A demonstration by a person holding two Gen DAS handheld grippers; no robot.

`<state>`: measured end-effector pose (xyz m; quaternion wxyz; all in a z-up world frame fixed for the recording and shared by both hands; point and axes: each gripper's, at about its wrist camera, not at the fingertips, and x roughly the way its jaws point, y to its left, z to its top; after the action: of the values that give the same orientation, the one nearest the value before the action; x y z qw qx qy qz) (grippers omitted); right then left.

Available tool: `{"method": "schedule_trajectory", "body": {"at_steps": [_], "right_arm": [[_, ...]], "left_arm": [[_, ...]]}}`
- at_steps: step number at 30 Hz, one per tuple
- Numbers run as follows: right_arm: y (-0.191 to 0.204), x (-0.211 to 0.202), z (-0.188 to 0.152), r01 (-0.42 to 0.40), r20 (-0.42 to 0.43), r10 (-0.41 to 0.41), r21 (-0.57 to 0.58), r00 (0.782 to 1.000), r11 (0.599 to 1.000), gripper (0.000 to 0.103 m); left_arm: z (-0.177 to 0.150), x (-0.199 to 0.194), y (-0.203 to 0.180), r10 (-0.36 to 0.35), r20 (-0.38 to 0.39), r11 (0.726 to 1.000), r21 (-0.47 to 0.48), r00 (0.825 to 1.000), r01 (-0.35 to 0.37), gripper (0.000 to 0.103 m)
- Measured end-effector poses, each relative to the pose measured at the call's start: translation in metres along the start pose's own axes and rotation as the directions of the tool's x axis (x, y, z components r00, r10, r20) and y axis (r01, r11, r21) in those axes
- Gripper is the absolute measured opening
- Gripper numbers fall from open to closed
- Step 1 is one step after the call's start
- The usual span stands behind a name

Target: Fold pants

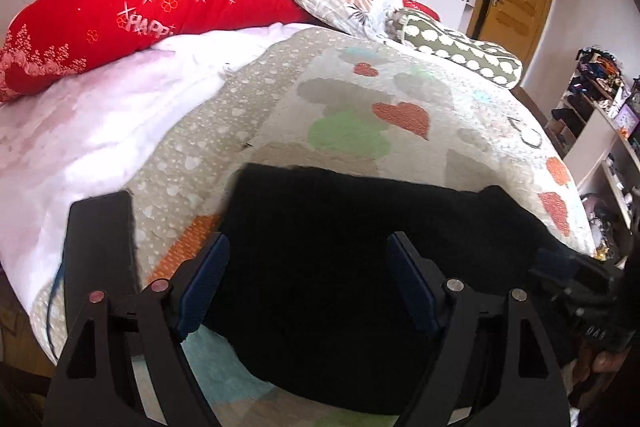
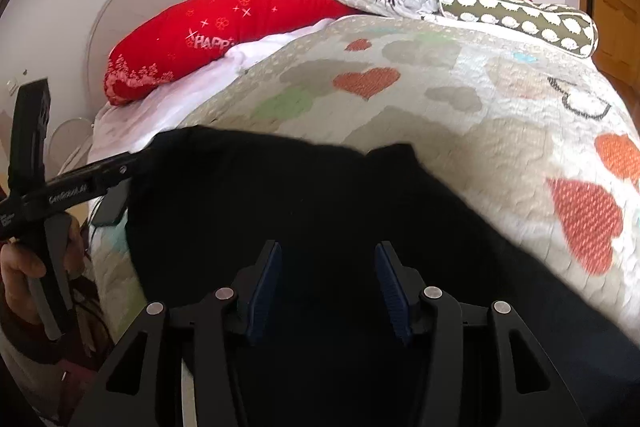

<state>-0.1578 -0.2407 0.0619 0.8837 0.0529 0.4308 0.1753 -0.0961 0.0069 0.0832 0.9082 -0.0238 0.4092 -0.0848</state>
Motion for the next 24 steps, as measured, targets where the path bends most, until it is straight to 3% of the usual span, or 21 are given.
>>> {"method": "schedule_trajectory", "body": {"at_steps": [6,10,15,24], "right_arm": [[0.004,-0.004,-0.019,0.029,-0.024,-0.029,-0.009,0.999,1.0,0.051],[-0.004,-0.009,-0.03,0.042,-0.02,-0.042,0.013,0.999,0.999,0.061],[-0.003,-0.003,-0.042,0.084,-0.018,-0.084,-0.016,0.996,0.996,0.061],[-0.023,-0.029,-0.069,0.095,-0.018,-0.094,0.016,0.995,0.995,0.062]], "left_arm": [[-0.01,0.0,-0.02,-0.031,-0.008,0.999,0.03,0.999,0.031,0.081],[-0.018,0.008,-0.028,-0.046,-0.022,0.998,0.031,0.999,0.046,0.081],[-0.031,0.031,-0.032,-0.031,-0.073,0.999,0.034,0.997,0.034,0.081],[-0.037,0.02,-0.045,-0.06,-0.072,0.996,0.055,0.996,0.064,0.084]]}}
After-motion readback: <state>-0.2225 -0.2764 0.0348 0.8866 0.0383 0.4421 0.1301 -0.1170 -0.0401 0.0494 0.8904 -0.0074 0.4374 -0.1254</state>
